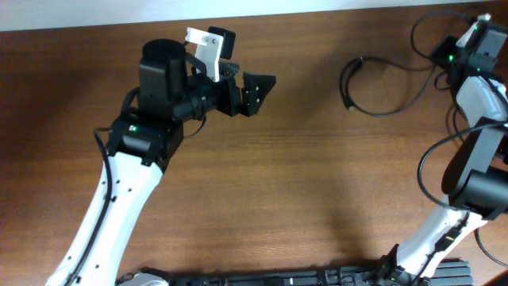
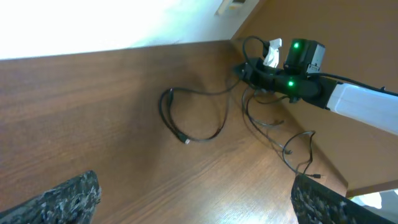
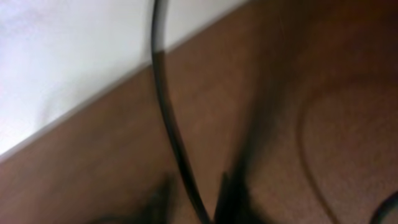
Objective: Untangle cables
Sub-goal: 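Carry the black cable rightward with the right gripper, away from the left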
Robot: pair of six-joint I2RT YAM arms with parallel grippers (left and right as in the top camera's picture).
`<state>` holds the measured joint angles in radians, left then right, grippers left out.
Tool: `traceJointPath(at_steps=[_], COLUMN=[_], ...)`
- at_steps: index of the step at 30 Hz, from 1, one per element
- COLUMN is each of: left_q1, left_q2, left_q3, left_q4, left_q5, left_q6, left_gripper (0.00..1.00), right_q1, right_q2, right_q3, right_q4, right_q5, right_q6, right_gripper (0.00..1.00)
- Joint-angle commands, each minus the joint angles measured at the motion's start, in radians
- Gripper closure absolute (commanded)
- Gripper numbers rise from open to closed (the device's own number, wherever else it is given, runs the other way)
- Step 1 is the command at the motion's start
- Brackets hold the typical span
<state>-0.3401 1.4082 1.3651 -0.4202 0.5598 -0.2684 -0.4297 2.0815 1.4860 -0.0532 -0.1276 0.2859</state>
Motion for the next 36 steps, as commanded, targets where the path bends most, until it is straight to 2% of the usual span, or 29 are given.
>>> traceJointPath(at_steps=[1, 5, 13, 17, 19, 22, 25, 30, 36], left_q1=[0.002, 0.002, 0.003, 0.003, 0.003, 0.003, 0.003, 0.003, 0.002], left_q2=[0.03, 0.051, 0.05, 0.05, 0.05, 0.043, 0.009, -0.099, -0.14], left_q3=[0.008, 0.008, 0.008, 0.008, 0.008, 0.008, 0.008, 0.008, 0.008], left_q4=[-0.001, -0.001, -0.019, -0.085, -0.119, -0.135, -0.167, -0.257, -0.327], left_q5=[-0.011, -0.011, -0.051, -0.19, -0.299, -0.366, -0.404, -0.689, -0.696], left_q6=[0.017, 0.016, 0.016, -0.002, -0.03, -0.026, 0.077, 0.11, 0.11], left_gripper=[0.01, 0.01, 0.01, 0.01, 0.01, 0.01, 0.0, 0.01, 0.01], right_q1=[-0.038, -0.064, -0.074, -0.067, -0.047, 0.001, 0.097, 0.252, 0.4], right_q2=[0.022, 0.021, -0.048, -0.163, -0.243, -0.363, -0.522, -0.688, -0.742], right_q3=[0.021, 0.022, 0.022, 0.022, 0.022, 0.022, 0.022, 0.022, 0.022], right_q4=[-0.037, -0.065, -0.142, -0.268, -0.348, -0.465, -0.603, -0.737, -0.871], right_q5=[0.005, -0.045, -0.282, -0.313, -0.311, -0.25, -0.109, -0.096, -0.097], right_q6=[0.008, 0.007, -0.032, -0.048, -0.101, -0.172, -0.212, -0.211, -0.207], right_gripper=[0.0, 0.0, 0.0, 0.0, 0.0, 0.0, 0.0, 0.0, 0.0])
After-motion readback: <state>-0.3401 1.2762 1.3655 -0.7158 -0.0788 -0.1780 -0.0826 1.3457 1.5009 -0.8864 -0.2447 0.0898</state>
